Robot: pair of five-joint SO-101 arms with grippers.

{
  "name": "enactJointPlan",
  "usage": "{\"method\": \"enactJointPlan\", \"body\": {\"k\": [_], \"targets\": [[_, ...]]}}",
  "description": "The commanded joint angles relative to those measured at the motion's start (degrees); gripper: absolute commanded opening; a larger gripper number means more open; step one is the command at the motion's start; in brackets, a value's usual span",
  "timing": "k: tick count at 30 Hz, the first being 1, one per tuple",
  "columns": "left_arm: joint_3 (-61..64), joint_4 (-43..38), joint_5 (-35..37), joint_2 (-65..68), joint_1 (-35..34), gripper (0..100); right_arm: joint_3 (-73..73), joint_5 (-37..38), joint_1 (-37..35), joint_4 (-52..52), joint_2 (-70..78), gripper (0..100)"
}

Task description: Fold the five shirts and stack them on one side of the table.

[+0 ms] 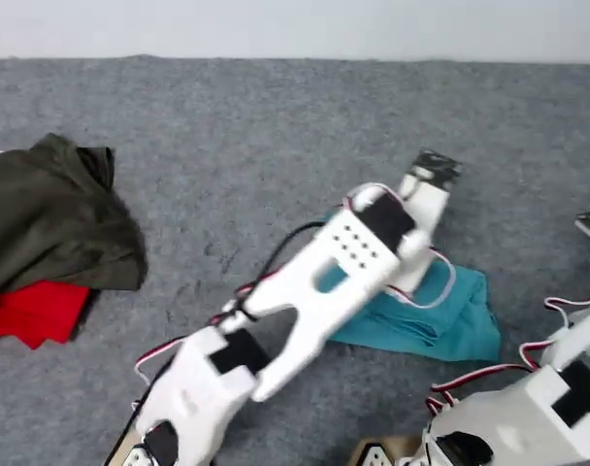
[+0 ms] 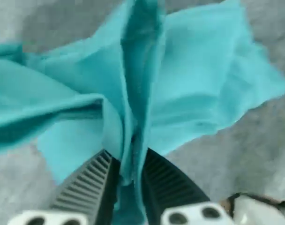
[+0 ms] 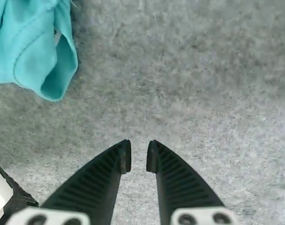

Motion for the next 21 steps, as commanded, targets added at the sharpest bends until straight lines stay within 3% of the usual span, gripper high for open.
{"method": "enactJointPlan", "body": {"k": [1, 10, 15, 18, 21], "targets": [[-18.07, 1.49, 0.09, 10.73, 3.25, 1, -0.18, 0.53, 0.57, -0.22, -0.22, 7.5], [-34.59, 1.14, 0.09, 25.05, 12.22, 1, -0.18, 0.53, 0.66, -0.22, -0.22, 7.5], [-38.9, -6.59, -0.26, 26.9, 12.31, 2, -0.18, 0.53, 0.66, -0.22, -0.22, 7.5], [-40.4, -10.55, -0.26, 26.99, 12.48, 8, -0.18, 0.53, 0.57, -0.22, -0.22, 7.5], [-40.57, -10.55, -0.18, 26.73, 12.75, 21, -0.18, 0.53, 0.48, -0.22, -0.22, 7.5]]}}
